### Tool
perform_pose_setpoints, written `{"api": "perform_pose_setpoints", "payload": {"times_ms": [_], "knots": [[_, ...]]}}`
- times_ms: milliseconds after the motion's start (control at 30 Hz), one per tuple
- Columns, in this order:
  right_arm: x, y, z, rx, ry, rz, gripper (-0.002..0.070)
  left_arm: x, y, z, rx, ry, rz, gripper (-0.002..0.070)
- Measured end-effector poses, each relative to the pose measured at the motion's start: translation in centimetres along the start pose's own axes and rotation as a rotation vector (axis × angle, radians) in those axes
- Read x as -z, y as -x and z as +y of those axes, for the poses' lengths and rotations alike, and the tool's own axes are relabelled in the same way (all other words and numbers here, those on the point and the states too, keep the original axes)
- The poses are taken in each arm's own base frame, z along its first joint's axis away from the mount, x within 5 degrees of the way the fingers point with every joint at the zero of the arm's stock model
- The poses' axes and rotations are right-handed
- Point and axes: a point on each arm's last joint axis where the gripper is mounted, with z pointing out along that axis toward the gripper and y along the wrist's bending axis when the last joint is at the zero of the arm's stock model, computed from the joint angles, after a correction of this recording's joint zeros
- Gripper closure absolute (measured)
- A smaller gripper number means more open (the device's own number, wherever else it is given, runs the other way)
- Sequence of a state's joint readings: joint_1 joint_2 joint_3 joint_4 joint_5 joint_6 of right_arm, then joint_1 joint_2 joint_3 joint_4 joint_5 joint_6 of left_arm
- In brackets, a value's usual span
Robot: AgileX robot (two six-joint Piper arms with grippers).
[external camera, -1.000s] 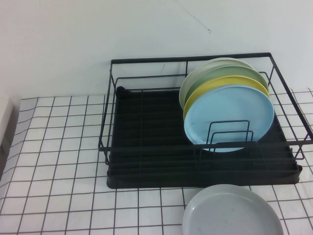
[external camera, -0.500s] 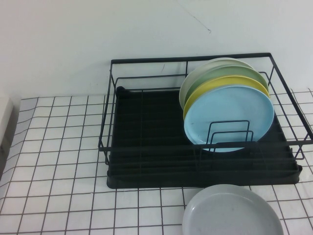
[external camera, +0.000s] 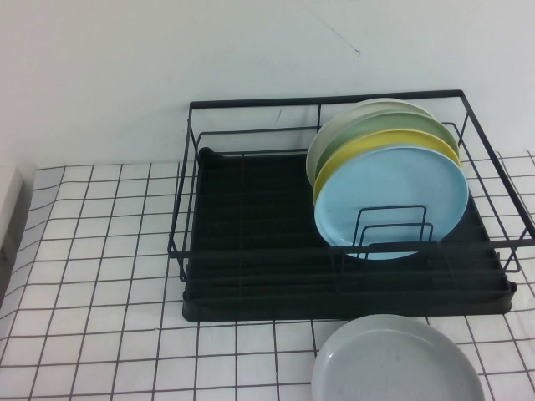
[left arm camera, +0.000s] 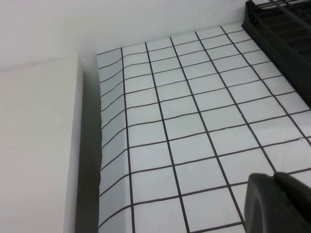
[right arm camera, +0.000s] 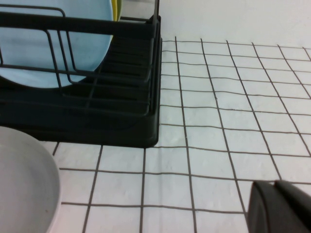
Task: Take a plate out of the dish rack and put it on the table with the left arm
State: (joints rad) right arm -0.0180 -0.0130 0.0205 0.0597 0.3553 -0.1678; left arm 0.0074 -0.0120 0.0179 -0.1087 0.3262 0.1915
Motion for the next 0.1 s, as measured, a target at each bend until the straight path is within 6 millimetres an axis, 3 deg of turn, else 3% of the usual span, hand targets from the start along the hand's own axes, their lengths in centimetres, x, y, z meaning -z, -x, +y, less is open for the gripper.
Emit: {"api": "perform_pose_setpoints", "payload": {"times_ms": [100], "knots": [[0.0,0.0,0.0,0.0,0.0,0.0,0.0678,0.0,0.0,0.0,0.0,0.0,0.0,0.0677]]}}
